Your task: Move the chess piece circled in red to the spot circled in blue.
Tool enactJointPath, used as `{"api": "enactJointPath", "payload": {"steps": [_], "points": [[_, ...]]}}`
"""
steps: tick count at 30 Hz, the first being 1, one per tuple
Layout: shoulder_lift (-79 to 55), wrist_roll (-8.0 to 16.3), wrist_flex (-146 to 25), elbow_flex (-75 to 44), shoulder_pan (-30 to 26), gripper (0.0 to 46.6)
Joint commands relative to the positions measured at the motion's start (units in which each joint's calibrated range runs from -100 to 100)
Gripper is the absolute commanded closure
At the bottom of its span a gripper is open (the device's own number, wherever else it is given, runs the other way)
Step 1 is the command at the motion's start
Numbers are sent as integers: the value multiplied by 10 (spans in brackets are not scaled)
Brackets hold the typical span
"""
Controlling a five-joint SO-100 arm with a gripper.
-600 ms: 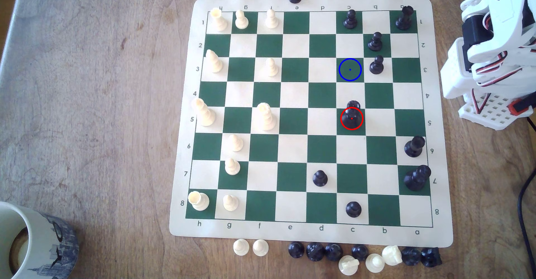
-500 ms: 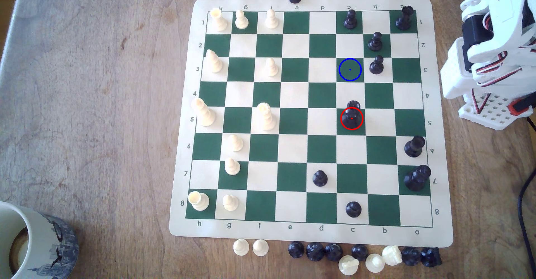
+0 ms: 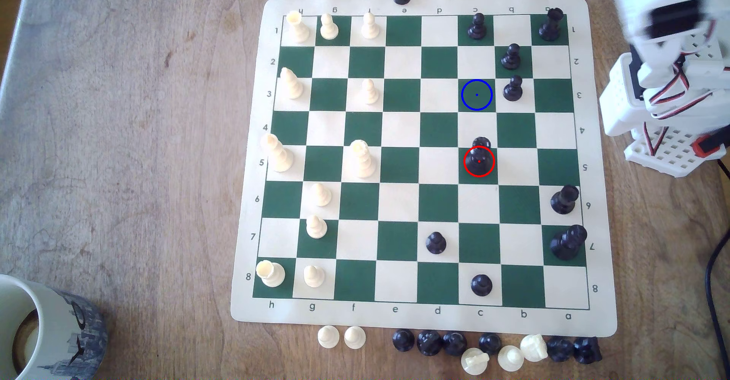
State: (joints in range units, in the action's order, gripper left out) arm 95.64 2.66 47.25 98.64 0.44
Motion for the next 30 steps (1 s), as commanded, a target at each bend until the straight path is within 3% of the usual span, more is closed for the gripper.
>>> {"api": "enactJointPath", "payload": {"steps": [1,8,15,23,26,28,30], "points": [[2,2,-199,-53,8,464],[1,3,-546,-177,23,462],[-12,4,-791,-260,-10,464],[-196,21,-1083,-455,-40,464],[-243,27,-1110,-481,-50,464],[-271,32,-1121,-494,-53,450],[-335,45,-1148,-524,-55,397]]}}
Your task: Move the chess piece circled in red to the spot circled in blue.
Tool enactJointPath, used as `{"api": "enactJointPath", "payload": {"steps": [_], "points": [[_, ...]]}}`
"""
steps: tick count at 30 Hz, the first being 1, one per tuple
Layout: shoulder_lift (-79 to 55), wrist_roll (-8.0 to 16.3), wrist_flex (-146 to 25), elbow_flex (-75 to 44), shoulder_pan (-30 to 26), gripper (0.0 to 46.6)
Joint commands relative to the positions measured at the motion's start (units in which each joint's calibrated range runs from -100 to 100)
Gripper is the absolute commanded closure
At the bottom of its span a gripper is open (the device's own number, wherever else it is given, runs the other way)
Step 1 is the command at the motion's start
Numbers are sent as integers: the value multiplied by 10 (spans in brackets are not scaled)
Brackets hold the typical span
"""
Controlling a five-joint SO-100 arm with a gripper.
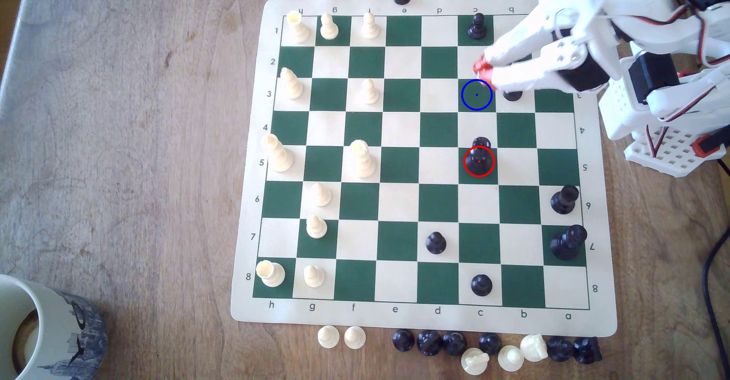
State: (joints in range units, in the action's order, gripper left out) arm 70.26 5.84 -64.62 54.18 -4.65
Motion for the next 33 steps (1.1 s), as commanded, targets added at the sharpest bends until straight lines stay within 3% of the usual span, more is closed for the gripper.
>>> {"api": "enactJointPath", "payload": {"steps": [1,8,12,23,33], "points": [[-102,17,-38,-88,-4,385],[-215,32,-59,-99,-9,352],[-245,34,-61,-98,-14,364],[-307,46,-28,-95,-27,292],[-342,46,4,-84,-25,296]]}}
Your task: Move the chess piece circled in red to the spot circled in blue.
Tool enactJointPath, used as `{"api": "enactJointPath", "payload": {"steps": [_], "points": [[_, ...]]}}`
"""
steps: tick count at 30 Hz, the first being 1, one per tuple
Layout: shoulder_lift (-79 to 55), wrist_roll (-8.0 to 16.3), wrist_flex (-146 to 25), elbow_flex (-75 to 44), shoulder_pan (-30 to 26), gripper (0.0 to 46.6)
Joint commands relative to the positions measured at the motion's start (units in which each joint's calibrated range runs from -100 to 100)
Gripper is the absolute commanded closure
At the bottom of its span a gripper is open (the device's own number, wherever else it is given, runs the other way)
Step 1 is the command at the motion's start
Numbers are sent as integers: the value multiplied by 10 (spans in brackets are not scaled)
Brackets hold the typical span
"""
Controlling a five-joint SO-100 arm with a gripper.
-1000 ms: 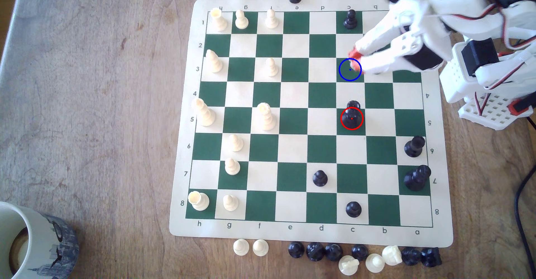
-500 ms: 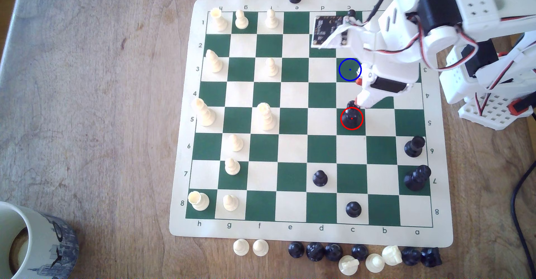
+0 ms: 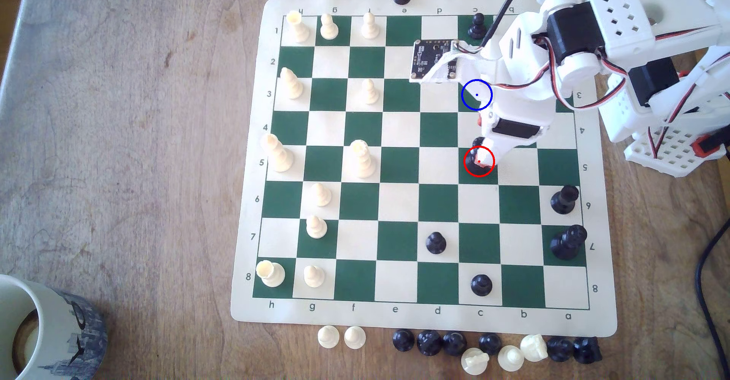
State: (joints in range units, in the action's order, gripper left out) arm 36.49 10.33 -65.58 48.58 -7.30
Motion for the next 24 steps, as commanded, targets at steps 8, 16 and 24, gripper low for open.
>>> {"api": "enactJointPath", "payload": {"steps": [8,16,24], "points": [[-35,-1,19,-27,-2,298],[-63,0,39,-25,-8,305],[-77,-2,43,-25,-10,329]]}}
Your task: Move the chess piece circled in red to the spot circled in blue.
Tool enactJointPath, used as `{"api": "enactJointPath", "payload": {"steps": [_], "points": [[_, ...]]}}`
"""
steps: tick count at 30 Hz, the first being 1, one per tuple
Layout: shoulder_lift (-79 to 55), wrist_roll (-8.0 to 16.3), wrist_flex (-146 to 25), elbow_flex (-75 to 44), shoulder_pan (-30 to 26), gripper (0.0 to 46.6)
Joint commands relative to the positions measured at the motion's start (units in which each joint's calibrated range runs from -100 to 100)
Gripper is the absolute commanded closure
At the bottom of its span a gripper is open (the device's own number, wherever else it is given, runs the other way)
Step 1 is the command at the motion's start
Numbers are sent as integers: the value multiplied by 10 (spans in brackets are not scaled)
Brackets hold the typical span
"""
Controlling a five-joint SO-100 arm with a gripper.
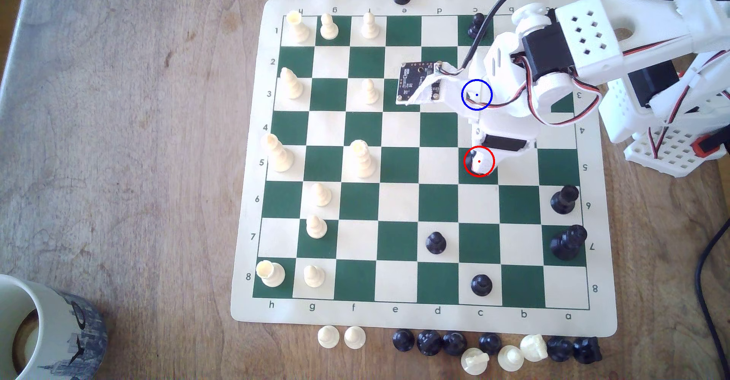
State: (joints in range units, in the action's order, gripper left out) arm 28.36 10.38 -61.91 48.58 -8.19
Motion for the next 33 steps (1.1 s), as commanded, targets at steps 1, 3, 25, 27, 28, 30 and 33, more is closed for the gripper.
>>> {"api": "enactJointPath", "payload": {"steps": [1,3,25,27,28,30,33], "points": [[4,-2,7,-25,-1,332],[3,-2,7,-28,-2,336],[77,-4,-31,-56,-11,464],[92,-10,-57,-72,-2,464],[98,-13,-66,-75,6,464],[103,-16,-73,-73,19,464],[111,-22,-83,-67,42,464]]}}
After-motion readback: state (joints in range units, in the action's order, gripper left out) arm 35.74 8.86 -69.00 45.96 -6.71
